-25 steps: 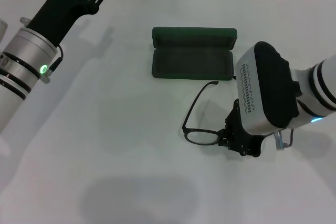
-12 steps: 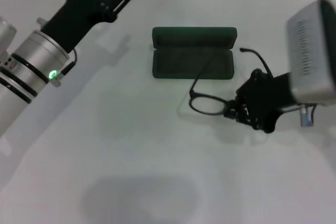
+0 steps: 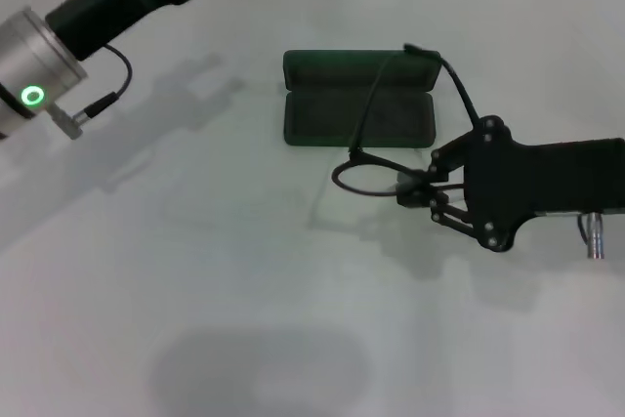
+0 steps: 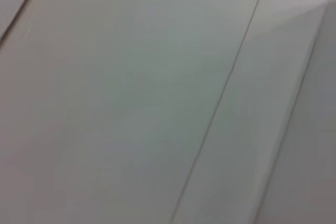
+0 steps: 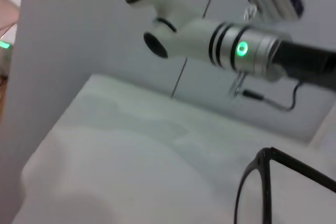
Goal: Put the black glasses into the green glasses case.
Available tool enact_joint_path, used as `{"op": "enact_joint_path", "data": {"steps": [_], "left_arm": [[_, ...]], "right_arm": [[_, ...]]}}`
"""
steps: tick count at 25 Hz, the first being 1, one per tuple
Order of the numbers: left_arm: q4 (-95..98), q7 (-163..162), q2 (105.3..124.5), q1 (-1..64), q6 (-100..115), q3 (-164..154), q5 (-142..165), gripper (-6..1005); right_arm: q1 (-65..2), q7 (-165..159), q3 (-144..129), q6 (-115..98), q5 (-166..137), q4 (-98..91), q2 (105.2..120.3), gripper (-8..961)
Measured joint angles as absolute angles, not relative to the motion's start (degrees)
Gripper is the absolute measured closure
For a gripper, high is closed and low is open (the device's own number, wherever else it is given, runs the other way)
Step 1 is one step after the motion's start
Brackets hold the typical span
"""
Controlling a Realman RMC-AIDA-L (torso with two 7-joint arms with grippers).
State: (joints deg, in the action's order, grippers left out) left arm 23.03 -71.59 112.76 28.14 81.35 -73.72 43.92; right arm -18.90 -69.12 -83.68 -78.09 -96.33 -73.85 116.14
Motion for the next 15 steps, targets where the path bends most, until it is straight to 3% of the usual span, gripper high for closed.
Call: {"op": "enact_joint_path", "data": {"steps": [8, 15], "left_arm": [[27.04, -79.78, 111.95, 27.95, 81.97, -73.63, 50.15, 300], [31.3, -92.47, 109.71, 30.85, 86.92, -73.59, 62.73, 299]], "right_arm": [[-19.17, -43.09, -83.99, -77.49, -76.4, -58.19, 116.12, 838], [-22.64, -29.94, -83.95, -77.16, -61.35, -45.48, 116.18, 838]]}}
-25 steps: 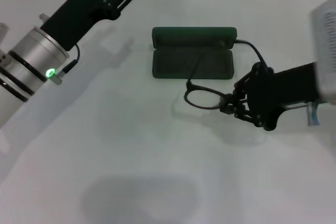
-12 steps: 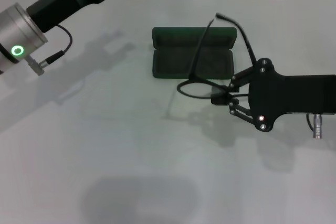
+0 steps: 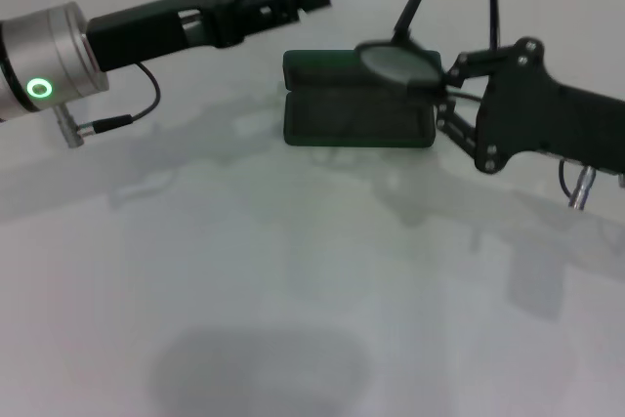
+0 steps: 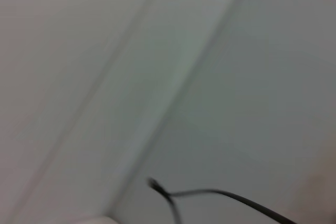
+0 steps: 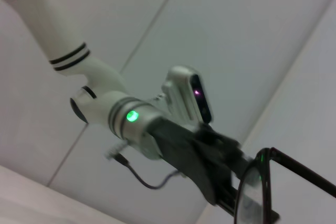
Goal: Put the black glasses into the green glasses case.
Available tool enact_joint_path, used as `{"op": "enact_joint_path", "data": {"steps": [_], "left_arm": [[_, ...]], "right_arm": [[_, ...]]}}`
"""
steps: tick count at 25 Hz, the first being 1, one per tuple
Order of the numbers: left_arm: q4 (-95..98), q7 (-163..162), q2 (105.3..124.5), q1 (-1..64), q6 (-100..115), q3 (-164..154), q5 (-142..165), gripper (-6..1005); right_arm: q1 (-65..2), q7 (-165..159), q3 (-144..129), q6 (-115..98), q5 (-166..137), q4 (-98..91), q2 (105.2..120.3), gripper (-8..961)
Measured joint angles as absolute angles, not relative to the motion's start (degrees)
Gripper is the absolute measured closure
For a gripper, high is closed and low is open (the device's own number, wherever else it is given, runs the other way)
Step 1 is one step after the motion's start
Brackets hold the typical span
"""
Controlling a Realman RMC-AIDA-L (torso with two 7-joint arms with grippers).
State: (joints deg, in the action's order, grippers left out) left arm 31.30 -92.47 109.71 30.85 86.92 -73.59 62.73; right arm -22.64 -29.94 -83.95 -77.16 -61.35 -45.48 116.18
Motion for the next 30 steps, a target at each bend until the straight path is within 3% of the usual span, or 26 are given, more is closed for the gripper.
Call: {"op": "enact_joint_path", "data": {"steps": [12, 22, 30], "left_arm": [[33.25, -94.31, 110.25, 34.36, 90.27, -73.41, 63.9, 300], [31.48, -106.81, 109.17, 40.61, 90.36, -73.48, 70.22, 299], [31.25, -109.56, 110.47, 42.13, 90.38, -73.85, 74.8, 299]], "right_arm": [[-25.32, -27.25, -85.02, -74.73, -63.99, -42.5, 116.02, 837], [-24.93, -20.82, -86.13, -74.44, -64.56, -43.1, 116.08, 836], [-24.79, -18.65, -86.02, -74.37, -64.5, -43.17, 116.09, 836]]}}
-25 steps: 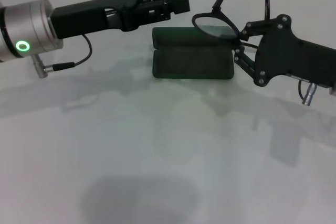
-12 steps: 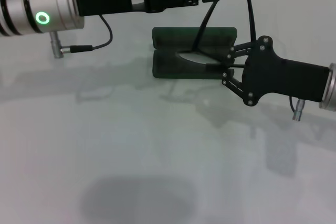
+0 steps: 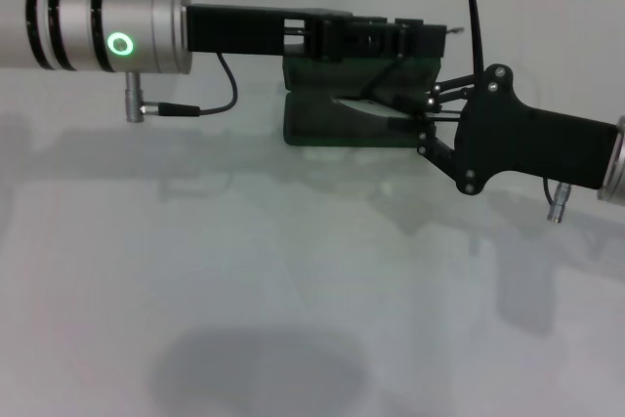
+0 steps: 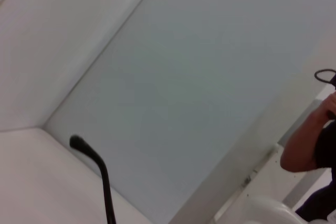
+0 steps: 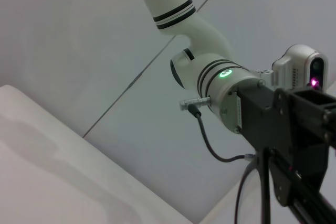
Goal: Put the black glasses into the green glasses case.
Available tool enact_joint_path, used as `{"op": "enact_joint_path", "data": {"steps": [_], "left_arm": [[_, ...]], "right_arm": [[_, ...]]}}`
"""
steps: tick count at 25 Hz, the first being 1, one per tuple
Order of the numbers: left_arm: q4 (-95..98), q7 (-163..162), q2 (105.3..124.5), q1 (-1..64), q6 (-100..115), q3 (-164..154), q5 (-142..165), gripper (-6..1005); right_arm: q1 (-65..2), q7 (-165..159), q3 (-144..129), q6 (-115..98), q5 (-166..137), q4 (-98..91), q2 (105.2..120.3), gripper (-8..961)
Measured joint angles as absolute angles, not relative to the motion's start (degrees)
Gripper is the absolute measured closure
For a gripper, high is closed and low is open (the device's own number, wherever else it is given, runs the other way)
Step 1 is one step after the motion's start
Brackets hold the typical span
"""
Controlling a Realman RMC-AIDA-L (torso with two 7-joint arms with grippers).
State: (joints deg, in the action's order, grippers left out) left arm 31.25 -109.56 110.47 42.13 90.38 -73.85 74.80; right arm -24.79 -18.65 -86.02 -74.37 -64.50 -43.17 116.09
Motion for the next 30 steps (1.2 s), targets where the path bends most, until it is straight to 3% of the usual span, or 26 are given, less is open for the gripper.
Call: {"op": "enact_joint_path", "data": {"steps": [17, 24, 26, 30], "left_arm": [[30.67, -110.3, 110.75, 42.73, 90.39, -72.78, 76.35, 299], [30.3, -108.54, 110.86, 40.16, 77.19, -66.08, 82.9, 300], [29.82, -108.1, 111.76, 40.34, 71.98, -66.09, 85.46, 300], [29.63, -103.83, 115.68, 42.15, 66.71, -66.27, 88.38, 300]], "right_arm": [[-24.23, -18.45, -86.25, -74.81, -64.6, -42.96, 116.05, 834], [-21.18, -18.37, -85.61, -85.77, -64.4, -45.63, 115.7, 834], [-21.34, -18.36, -85.91, -89.06, -64.41, -45.18, 115.79, 834], [-24.06, -18.69, -88.33, -91.52, -63.9, -41.69, 116.16, 833]]}}
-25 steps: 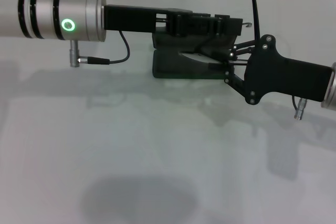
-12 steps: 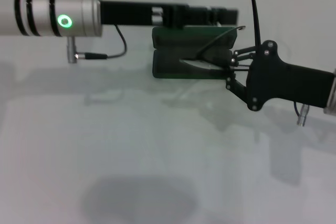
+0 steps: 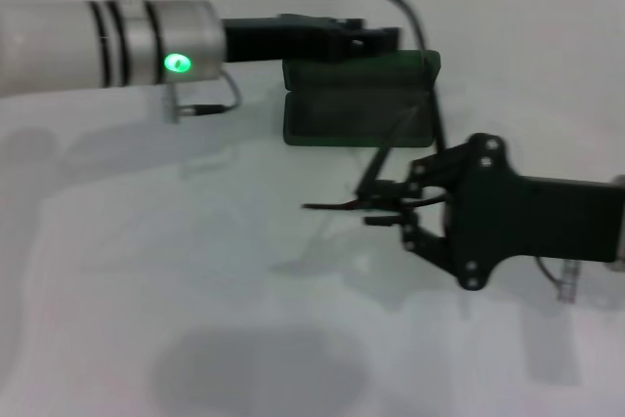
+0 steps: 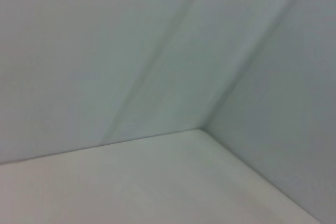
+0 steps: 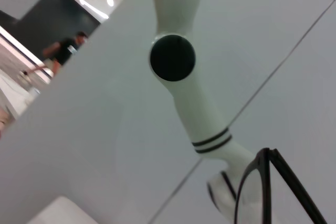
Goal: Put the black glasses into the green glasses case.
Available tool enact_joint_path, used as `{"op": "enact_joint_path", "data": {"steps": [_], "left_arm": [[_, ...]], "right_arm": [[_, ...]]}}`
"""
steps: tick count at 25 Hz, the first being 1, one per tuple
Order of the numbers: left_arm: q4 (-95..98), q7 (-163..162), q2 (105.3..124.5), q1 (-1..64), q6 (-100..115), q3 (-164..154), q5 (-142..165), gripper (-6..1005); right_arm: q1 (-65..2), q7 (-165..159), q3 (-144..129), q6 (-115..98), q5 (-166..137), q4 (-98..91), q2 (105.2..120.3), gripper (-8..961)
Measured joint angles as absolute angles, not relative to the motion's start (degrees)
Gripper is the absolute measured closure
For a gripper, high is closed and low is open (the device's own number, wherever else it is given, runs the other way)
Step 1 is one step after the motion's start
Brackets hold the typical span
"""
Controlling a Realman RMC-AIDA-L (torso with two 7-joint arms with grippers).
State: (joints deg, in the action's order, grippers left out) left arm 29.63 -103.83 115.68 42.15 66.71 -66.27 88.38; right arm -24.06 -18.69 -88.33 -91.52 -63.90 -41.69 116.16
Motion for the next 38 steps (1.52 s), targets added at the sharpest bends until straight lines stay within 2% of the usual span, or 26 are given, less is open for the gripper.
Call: {"op": "enact_joint_path", "data": {"steps": [3, 7, 18, 35, 38], "left_arm": [[31.84, -100.8, 118.4, 43.11, 67.2, -66.61, 89.67, 299], [34.56, -99.52, 119.4, 43.4, 70.75, -66.65, 90.43, 299], [35.21, -89.61, 119.34, 40.55, 78.82, -66.12, 82.55, 300], [34.43, -87.71, 119.61, 39.69, 78.46, -62.37, 82.25, 299], [32.42, -83.68, 119.72, 38.73, 77.41, -56.8, 80.65, 299]], "right_arm": [[-29.0, -18.86, -92.29, -90.36, -60.7, -35.45, 116.19, 833], [-34.36, -19.49, -94.46, -88.86, -55.52, -27.29, 116.19, 833], [-34.48, -20.76, -93.96, -84.52, -49.91, -23.71, 116.19, 832], [-34.35, -20.11, -94.5, -82.32, -49.29, -23.72, 116.16, 831], [-34.3, -18.06, -94.72, -75.42, -49.73, -24.54, 116.13, 831]]}}
